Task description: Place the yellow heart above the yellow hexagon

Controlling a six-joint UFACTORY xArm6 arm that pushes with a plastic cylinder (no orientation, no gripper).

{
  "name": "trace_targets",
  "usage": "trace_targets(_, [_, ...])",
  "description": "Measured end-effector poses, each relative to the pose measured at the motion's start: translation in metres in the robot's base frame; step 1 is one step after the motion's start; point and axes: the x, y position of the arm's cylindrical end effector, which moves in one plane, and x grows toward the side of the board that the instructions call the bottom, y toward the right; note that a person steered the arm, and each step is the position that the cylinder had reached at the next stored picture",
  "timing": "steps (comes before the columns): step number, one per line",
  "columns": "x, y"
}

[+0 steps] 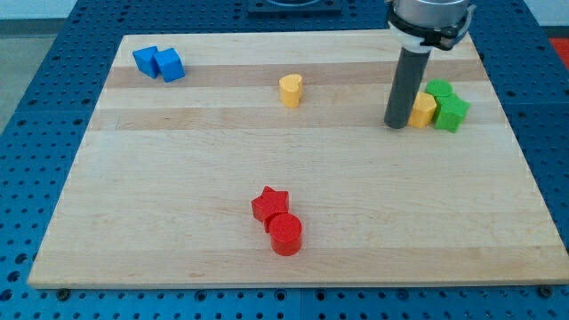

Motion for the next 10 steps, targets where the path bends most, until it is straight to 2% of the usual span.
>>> trace_targets(1, [0.0,-0.016])
trace_targets(5, [0.002,-0.205])
trace_targets(6, [0.0,-0.229])
trace_targets(7, [-0.049,-0.229])
trace_targets(10, [-0.044,-0.158])
